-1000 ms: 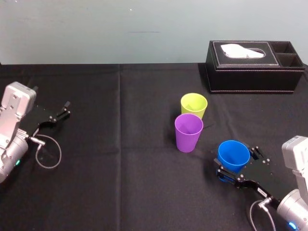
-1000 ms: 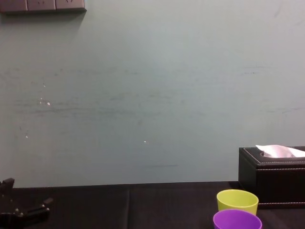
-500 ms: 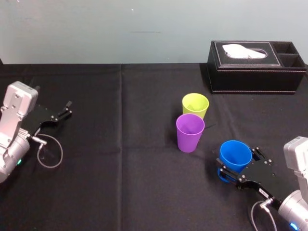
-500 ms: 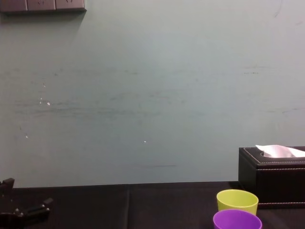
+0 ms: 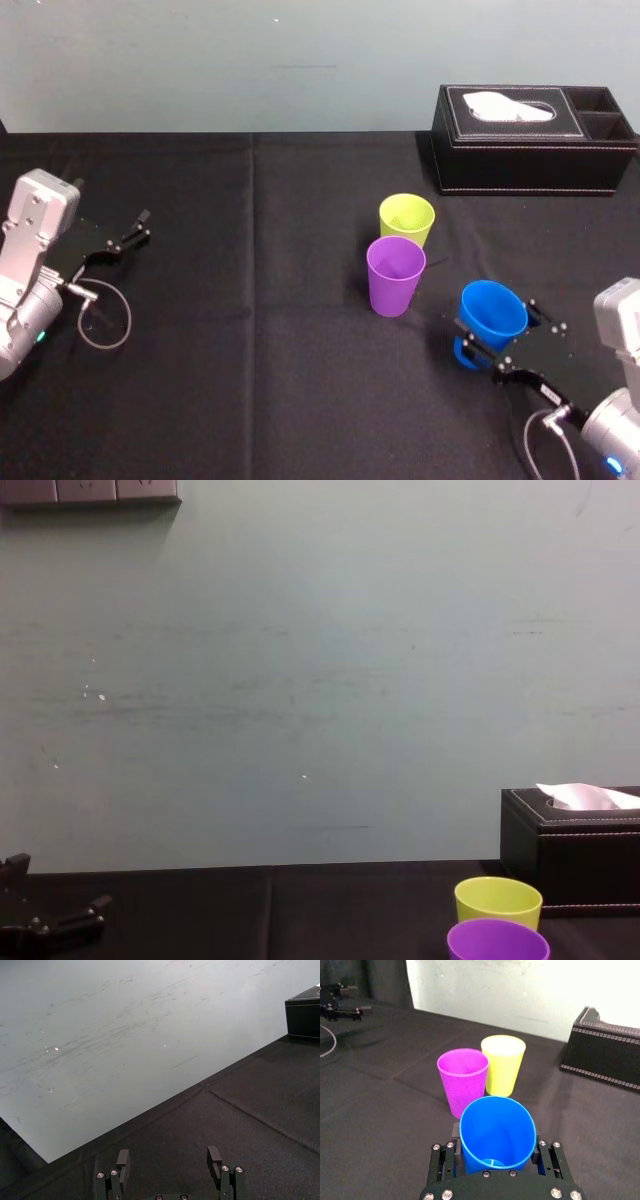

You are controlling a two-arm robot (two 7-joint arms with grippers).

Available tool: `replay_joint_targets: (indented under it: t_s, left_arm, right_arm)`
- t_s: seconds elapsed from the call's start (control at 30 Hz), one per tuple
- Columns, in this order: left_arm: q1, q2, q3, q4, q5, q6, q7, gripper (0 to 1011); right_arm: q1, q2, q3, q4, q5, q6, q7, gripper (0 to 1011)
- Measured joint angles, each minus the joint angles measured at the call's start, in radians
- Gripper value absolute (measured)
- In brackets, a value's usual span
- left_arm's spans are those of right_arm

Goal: Stack the three plastic cups sequentially using one hand.

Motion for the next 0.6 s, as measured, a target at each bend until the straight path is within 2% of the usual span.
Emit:
replay_joint_targets:
  t_s: [0.13,0.37,0.5,0.6]
  left_arm:
    - [0.000,0.000,0.000,0.000,0.000,0.000,0.000,1011]
    - [0.000,0.000,0.000,0.000,0.000,0.000,0.000,1011]
    - [0.000,0.000,0.000,0.000,0.000,0.000,0.000,1011]
    - [0.000,0.000,0.000,0.000,0.000,0.000,0.000,1011]
  right_arm:
    - [0.008,-0.001,0.017,-0.019,-0.008,0.002,0.010,726]
    - [0.061,0.002,0.041,-0.034,-0.013,0.036,0.037,728]
    - [0.110,0.006,0.044,-0.036,-0.028,0.065,0.050,728]
    - [0.170,0.009,0.035,-0.032,-0.043,0.100,0.064,728]
